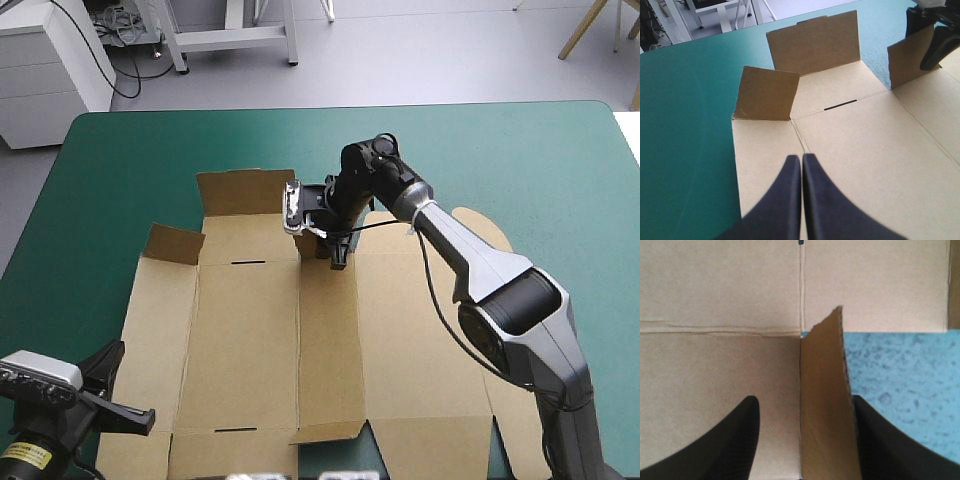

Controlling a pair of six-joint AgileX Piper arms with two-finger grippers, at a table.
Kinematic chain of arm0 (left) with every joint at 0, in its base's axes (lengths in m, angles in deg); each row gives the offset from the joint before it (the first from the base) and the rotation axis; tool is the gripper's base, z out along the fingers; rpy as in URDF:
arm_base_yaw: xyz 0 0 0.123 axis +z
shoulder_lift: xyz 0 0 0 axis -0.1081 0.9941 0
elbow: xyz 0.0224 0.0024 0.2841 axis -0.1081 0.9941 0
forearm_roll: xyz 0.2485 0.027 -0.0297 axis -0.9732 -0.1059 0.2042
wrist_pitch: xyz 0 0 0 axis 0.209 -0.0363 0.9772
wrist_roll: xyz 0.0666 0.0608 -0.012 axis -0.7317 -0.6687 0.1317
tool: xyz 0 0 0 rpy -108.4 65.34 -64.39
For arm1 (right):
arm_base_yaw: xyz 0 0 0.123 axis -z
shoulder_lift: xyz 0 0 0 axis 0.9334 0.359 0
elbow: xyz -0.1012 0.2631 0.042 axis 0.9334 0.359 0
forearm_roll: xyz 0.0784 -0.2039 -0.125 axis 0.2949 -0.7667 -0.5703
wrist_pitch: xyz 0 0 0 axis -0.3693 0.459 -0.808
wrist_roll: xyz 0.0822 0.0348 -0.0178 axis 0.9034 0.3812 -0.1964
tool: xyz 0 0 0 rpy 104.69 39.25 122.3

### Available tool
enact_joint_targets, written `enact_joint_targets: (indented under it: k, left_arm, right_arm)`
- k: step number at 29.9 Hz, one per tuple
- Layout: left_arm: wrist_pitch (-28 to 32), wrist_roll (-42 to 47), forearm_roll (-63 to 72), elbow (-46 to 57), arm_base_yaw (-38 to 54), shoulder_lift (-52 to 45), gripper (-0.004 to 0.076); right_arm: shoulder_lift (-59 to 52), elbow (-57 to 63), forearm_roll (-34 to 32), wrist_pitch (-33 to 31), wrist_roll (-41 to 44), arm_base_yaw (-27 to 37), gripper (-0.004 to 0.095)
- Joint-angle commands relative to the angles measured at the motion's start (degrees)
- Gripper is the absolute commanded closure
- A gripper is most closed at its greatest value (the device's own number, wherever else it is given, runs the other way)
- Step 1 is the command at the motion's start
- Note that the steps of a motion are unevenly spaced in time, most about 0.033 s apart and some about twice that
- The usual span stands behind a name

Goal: Fold the box

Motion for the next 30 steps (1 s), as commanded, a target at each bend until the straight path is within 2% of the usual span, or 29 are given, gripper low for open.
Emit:
enact_joint_targets:
  k: [1,5,9,13,17,21,26,30]
  left_arm:
    - [3.8,0.0,0.6,-1.9,0.1,1.0,0.0734]
    - [3.3,0.0,0.6,-1.9,0.1,1.0,0.0734]
    - [2.7,0.0,0.6,-1.9,0.1,1.0,0.0734]
    - [2.3,0.0,0.6,-1.9,0.1,1.0,0.0734]
    - [1.3,0.0,0.6,-1.9,0.1,1.0,0.0734]
    - [0.6,0.0,0.4,-1.9,0.1,1.0,0.0734]
    - [-0.2,0.3,0.4,-1.9,0.1,1.0,0.0734]
    - [-1.8,0.3,0.4,-1.9,0.1,1.0,0.0734]
  right_arm:
    - [-6.7,-1.8,-5.6,0.5,4.8,0.0,0.0368]
    - [-11.1,-1.8,-17.7,0.5,12.9,1.6,0.0434]
    - [-15.0,-1.8,-22.3,0.5,22.5,5.8,0.0502]
    - [-19.4,-1.7,-20.4,0.4,33.8,12.9,0.0591]
    - [-24.7,-1.6,-14.4,0.4,38.7,20.3,0.0695]
    - [-30.8,0.6,-12.2,0.4,44.5,26.5,0.0807]
    - [-41.6,12.9,-12.4,0.4,48.3,32.8,0.0928]
    - [-51.8,26.4,-12.4,0.4,49.9,38.5,0.0927]
